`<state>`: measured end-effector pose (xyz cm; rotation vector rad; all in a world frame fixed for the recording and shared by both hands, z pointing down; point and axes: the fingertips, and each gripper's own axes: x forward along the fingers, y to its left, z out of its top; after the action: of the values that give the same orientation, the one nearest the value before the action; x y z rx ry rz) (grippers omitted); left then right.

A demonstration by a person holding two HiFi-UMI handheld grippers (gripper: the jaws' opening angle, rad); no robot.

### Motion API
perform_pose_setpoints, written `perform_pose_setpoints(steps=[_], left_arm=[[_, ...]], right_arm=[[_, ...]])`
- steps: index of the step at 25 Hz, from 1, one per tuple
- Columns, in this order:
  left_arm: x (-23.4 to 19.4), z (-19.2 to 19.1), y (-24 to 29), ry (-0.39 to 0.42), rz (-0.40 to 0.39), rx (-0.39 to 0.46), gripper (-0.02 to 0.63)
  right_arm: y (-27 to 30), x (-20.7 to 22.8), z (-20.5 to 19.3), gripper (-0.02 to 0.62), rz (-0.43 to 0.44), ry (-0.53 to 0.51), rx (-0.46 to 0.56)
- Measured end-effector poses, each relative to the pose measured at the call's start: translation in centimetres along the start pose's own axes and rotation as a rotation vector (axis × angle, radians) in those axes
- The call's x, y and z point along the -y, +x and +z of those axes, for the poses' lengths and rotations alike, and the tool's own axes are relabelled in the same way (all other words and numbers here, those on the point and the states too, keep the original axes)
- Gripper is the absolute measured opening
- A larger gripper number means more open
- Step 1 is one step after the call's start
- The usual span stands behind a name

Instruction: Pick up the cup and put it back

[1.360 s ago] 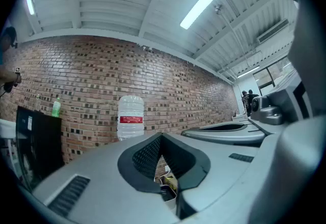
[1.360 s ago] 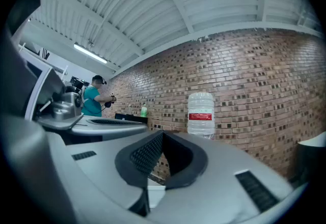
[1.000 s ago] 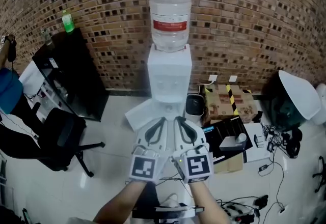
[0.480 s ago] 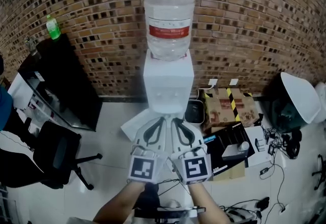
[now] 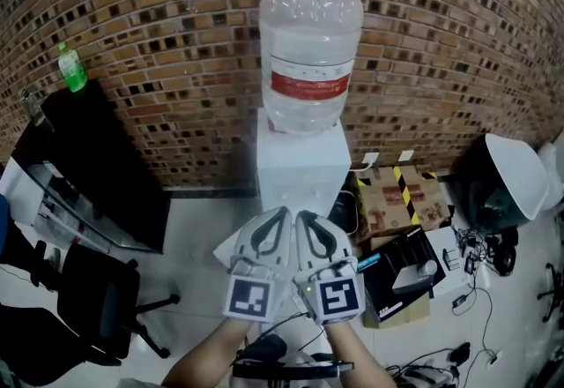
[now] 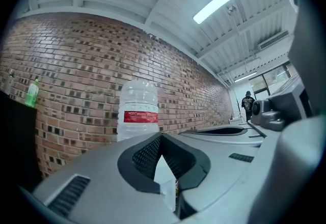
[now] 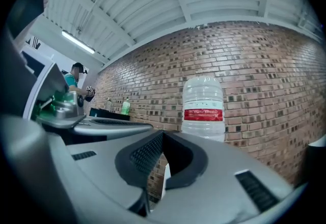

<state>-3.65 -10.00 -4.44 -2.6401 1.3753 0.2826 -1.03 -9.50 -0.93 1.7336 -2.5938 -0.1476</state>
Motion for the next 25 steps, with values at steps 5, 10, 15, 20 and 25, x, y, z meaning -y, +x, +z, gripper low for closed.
perform_pose_setpoints(steps=[5, 10, 15, 20, 25], left_arm=[[-2.5, -0.6, 1.7, -0.024, -0.005, 0.003, -0.003], [-3.4, -1.1, 3.0, -0.008, -0.007, 0.015, -0.003], [-3.9, -2.3, 4.6, -0.005, 0.008, -0.001, -0.003], [-4.5, -4.6, 6.3, -0.054, 0.05, 0.003, -0.003], [-5.0, -8.5, 7.7, -0.019, 0.077, -0.035, -0.003]], right_arm=[[2.8, 0.1, 0.0, 0.006, -0.013, -0.013, -0.007], [4.6, 0.9, -0.4, 0.006, -0.012, -0.016, -0.002], [6.2, 2.3, -1.2, 0.006, 0.006, -0.029, 0.005], [7.6, 3.8, -3.7, 0.006, 0.042, -0.044, 0.013], [8.8, 5.7, -7.7, 0.006, 0.059, -0.015, -0.011]])
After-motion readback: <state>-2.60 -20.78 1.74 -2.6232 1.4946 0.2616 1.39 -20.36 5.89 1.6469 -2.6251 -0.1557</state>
